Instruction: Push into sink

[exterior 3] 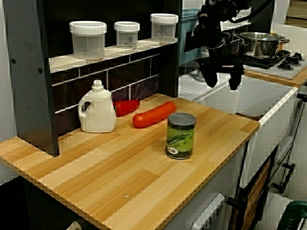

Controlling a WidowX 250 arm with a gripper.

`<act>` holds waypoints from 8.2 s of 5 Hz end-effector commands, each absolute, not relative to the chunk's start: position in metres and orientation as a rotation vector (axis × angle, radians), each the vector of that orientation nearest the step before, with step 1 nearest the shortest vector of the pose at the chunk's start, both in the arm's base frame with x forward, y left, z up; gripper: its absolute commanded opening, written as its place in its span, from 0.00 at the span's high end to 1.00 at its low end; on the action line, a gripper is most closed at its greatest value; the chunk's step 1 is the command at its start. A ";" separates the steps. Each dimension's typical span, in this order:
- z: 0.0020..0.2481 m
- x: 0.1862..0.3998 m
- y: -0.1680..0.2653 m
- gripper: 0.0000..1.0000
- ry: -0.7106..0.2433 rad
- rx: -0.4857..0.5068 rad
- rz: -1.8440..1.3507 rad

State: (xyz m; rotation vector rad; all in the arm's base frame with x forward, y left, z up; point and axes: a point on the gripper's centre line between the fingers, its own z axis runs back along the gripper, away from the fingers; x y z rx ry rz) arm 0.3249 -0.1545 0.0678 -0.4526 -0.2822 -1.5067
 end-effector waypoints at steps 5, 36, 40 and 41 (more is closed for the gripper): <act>0.126 0.291 -0.078 0.00 -0.381 -0.104 -1.812; 0.035 0.316 -0.199 0.00 -0.374 -0.550 -1.042; 0.035 0.316 -0.199 0.00 -0.374 -0.550 -1.042; 0.035 0.316 -0.199 0.00 -0.374 -0.550 -1.042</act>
